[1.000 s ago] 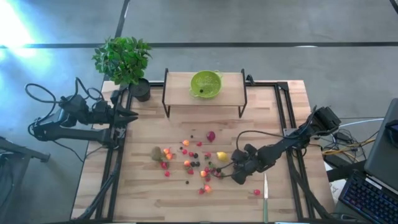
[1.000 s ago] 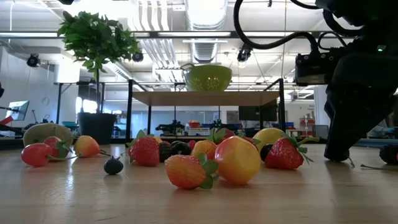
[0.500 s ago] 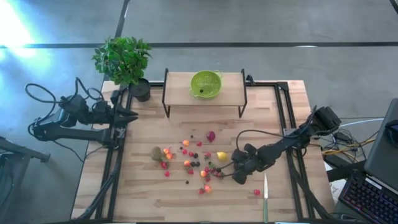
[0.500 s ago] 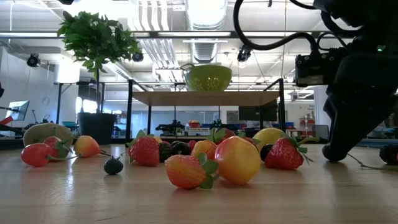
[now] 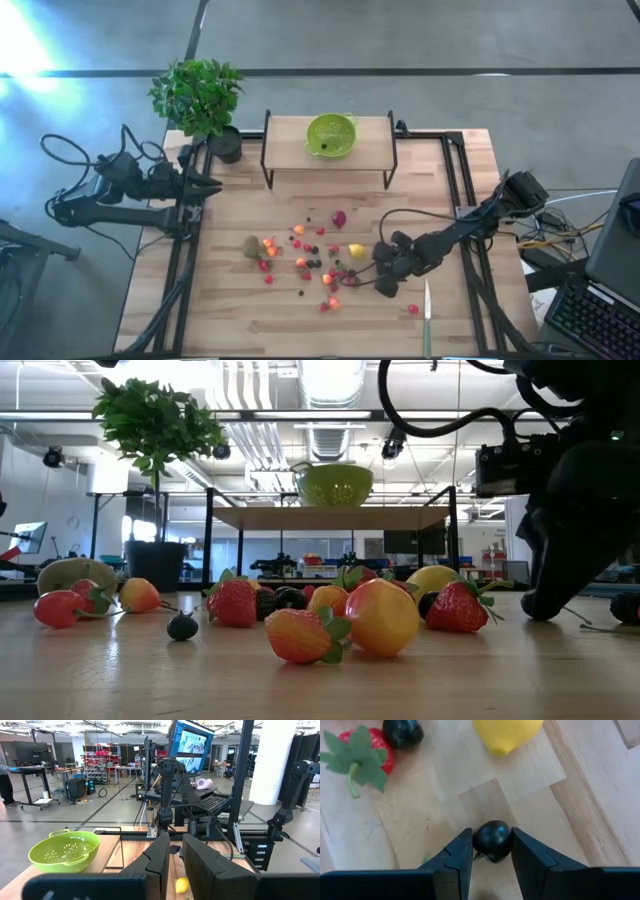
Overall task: Pick & Place Fruit
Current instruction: Put the black cherry into the green strainer bowl on the shelf
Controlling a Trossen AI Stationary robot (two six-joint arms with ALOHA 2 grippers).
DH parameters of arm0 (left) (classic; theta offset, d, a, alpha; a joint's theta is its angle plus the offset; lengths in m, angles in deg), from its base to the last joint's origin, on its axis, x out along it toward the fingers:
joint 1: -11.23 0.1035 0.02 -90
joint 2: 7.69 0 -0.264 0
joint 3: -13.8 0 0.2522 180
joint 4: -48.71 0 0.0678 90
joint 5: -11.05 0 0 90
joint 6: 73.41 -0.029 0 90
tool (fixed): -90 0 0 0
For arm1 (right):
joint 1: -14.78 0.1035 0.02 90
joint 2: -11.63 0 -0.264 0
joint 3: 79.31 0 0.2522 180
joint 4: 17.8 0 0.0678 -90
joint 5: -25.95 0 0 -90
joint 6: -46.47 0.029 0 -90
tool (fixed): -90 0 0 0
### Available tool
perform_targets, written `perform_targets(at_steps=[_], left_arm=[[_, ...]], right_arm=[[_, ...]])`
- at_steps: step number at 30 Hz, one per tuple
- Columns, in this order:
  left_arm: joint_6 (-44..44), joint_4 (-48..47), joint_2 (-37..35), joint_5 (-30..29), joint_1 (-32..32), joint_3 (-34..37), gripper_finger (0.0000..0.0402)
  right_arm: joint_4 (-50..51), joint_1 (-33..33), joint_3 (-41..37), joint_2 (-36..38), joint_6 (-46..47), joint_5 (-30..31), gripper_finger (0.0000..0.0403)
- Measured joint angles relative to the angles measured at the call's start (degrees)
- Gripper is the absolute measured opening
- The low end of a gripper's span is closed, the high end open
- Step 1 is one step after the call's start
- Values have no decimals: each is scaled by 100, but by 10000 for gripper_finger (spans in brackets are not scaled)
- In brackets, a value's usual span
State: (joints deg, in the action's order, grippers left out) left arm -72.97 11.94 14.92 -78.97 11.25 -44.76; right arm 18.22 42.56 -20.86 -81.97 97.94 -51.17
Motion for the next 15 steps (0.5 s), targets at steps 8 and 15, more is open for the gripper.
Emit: perform_targets(at_steps=[8,15], left_arm=[[-1,1,1,1,-2,1,62],[-1,1,2,1,-2,1,62]], right_arm=[[323,-414,374,237,-834,13,115],[620,-1112,1269,403,-2338,54,107]])
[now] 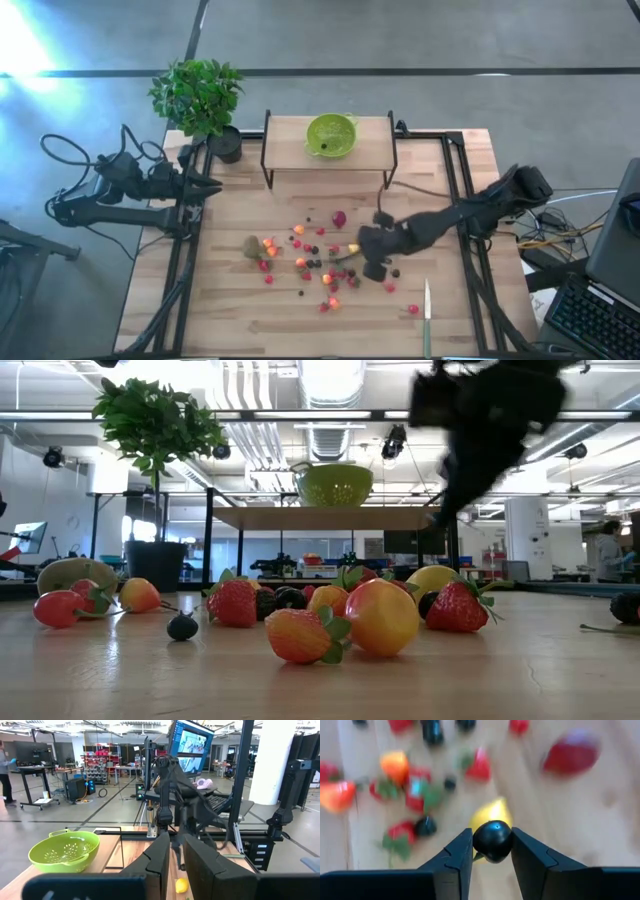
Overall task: Pick & Place Fruit
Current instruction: Put the black cherry into the green strainer bowl on the shelf
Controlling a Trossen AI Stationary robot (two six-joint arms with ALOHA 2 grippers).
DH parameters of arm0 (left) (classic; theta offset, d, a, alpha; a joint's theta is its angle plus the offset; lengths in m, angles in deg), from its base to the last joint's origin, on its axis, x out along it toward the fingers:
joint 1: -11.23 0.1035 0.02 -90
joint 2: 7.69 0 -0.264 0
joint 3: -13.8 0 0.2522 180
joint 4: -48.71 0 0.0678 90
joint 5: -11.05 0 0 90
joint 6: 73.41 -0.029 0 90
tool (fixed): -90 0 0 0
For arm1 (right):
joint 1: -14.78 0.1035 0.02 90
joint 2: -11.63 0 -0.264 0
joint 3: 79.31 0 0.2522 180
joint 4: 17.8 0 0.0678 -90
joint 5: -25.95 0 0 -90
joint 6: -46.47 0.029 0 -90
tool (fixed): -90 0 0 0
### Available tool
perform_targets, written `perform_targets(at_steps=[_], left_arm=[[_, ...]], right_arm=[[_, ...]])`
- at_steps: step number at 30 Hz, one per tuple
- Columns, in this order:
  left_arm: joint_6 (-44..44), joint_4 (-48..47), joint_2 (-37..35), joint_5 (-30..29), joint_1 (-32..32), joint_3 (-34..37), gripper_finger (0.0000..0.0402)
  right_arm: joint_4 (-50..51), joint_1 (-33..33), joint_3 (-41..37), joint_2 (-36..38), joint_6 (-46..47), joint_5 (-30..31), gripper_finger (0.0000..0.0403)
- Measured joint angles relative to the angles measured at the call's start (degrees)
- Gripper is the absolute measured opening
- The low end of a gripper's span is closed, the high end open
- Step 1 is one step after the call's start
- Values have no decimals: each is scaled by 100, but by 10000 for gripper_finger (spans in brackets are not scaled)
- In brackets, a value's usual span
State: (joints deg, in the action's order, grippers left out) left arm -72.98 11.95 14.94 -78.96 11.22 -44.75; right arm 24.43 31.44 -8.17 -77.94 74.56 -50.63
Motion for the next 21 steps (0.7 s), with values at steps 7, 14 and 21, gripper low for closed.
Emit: perform_targets(at_steps=[7,14,21], left_arm=[[0,0,-1,-2,0,0,62],[0,1,-1,-2,0,0,62],[1,-1,0,-1,0,0,62]], right_arm=[[165,-920,1237,10,-1391,9,117],[318,-1728,2395,10,-2093,10,107],[298,-2454,3058,8,-2264,9,123]])
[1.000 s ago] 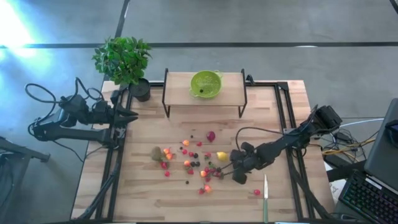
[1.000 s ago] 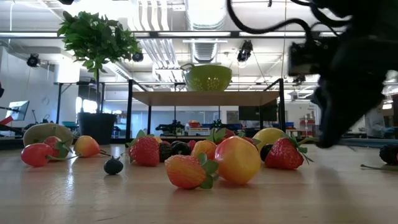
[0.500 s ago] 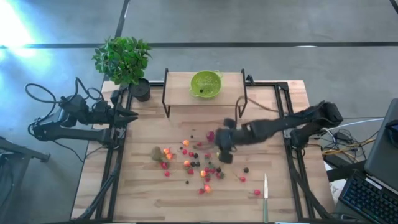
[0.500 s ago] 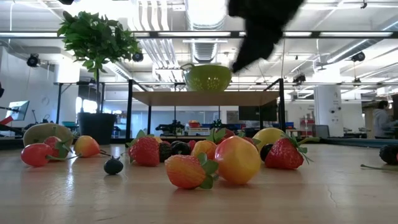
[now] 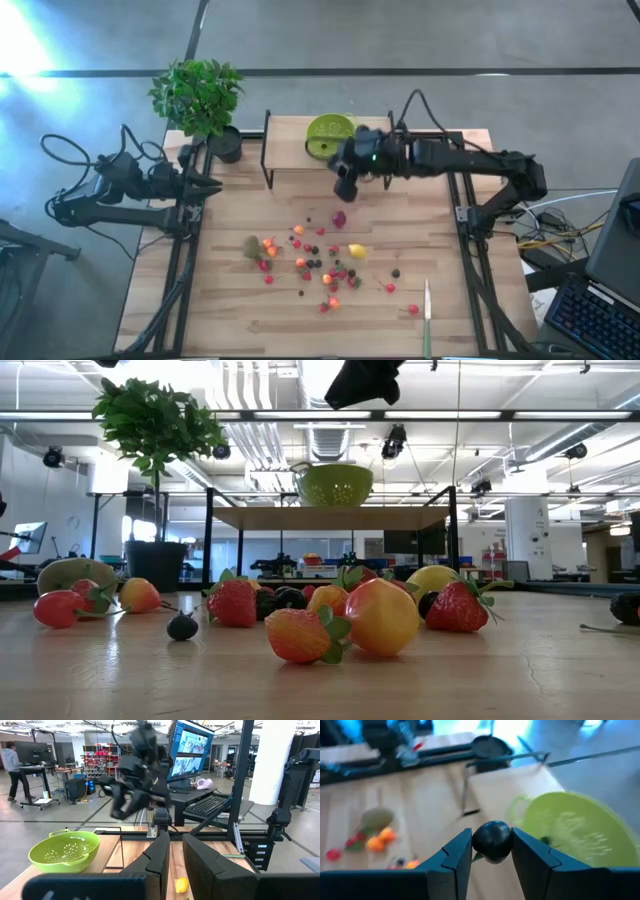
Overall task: Pick & Place Fruit
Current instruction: Put the black cherry into the green strainer bowl on the shelf
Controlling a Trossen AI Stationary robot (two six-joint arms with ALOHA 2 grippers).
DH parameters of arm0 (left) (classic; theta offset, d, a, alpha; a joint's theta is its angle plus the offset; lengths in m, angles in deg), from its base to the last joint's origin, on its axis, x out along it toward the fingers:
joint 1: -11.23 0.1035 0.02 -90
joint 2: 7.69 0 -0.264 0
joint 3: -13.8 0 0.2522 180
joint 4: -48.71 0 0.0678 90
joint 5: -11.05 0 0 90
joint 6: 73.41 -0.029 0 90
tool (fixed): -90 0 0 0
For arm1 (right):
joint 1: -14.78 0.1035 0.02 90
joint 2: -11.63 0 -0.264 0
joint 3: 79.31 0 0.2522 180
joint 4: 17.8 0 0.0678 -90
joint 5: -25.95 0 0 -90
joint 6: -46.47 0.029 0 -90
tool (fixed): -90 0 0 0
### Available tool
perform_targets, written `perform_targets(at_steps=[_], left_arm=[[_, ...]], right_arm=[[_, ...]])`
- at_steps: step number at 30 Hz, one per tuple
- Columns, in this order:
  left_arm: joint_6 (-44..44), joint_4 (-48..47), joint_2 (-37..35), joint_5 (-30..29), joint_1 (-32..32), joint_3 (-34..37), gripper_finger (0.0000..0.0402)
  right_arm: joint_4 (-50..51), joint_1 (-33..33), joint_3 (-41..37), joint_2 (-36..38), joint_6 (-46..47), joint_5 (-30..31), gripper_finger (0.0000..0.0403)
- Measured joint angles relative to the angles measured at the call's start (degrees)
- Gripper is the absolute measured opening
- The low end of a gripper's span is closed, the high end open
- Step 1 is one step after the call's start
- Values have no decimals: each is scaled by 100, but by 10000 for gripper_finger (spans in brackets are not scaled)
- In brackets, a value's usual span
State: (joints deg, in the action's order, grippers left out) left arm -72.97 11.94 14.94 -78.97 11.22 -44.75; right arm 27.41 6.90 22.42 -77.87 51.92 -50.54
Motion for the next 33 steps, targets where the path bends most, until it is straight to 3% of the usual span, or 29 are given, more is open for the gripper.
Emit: perform_targets(at_steps=[7,11,16,23,33], left_arm=[[-1,0,0,1,-4,0,62],[-1,0,0,1,-4,0,62],[-1,0,-1,-1,-4,-2,62],[-1,1,-2,0,-4,-2,62],[-1,1,-1,0,2,-1,62]], right_arm=[[-32,-666,74,0,-21,-5,106],[-27,-938,-23,-2,37,-6,115],[-35,-1072,-139,-19,38,-12,125],[-300,-1170,-378,-253,-107,-6,105],[-442,-1426,-447,-605,-149,124,124]])
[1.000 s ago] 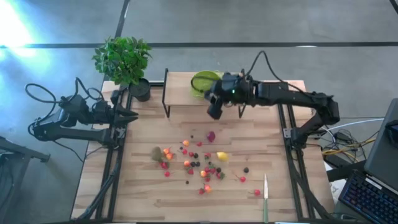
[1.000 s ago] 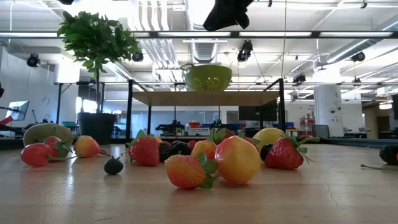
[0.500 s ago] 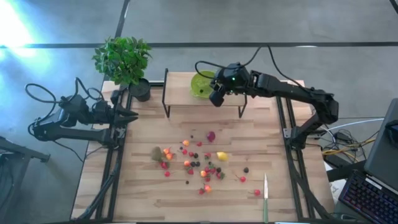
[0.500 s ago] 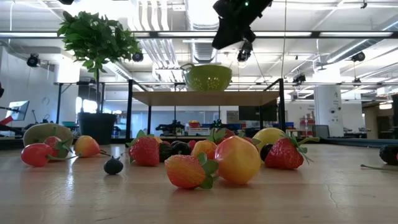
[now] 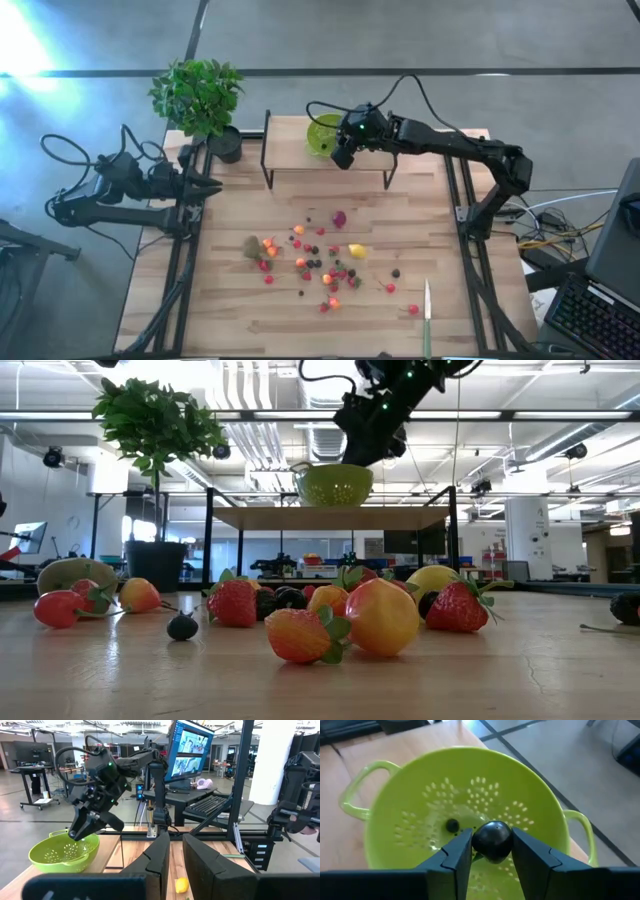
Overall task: Pick & Place Fruit
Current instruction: Put the black cherry into the green strainer bowl on the shelf, then put the red cherry into the green strainer bowl on the shelf
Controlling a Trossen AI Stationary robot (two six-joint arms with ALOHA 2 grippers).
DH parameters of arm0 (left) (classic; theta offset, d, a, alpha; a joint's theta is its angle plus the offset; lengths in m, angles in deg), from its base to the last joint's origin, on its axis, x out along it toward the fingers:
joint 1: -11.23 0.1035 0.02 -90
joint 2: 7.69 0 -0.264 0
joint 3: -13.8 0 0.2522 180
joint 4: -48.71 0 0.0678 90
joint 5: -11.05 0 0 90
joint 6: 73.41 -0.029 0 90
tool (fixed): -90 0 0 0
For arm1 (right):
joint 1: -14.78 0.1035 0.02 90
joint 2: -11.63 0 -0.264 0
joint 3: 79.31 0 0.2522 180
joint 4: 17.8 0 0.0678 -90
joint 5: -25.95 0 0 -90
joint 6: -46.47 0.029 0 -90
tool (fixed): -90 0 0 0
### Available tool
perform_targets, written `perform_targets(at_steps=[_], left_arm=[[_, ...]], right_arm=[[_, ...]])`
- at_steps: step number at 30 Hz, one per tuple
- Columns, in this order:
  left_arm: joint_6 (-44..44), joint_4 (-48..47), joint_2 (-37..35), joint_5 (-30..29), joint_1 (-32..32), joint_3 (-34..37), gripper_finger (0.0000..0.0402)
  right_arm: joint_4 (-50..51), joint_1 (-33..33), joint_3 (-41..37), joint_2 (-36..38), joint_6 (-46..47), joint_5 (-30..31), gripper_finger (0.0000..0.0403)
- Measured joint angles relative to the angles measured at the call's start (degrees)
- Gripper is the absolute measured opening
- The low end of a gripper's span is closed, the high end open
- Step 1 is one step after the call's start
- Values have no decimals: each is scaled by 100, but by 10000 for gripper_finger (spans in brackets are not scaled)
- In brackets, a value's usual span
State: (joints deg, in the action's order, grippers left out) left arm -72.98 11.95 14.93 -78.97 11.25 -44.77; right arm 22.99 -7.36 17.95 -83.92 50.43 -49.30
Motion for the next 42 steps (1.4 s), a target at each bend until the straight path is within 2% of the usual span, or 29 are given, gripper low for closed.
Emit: perform_targets(at_steps=[7,15,28,37,42], left_arm=[[0,1,2,2,-2,1,62],[2,-1,0,2,-2,1,62],[1,0,2,1,-2,2,62],[0,1,1,2,-2,-1,62],[0,-1,-1,2,-2,1,62]], right_arm=[[172,-124,-6,2,186,2,109],[364,-157,-13,2,208,28,147],[434,-152,195,48,202,37,168],[831,64,660,93,154,39,130],[1741,400,895,109,-4,37,101]])
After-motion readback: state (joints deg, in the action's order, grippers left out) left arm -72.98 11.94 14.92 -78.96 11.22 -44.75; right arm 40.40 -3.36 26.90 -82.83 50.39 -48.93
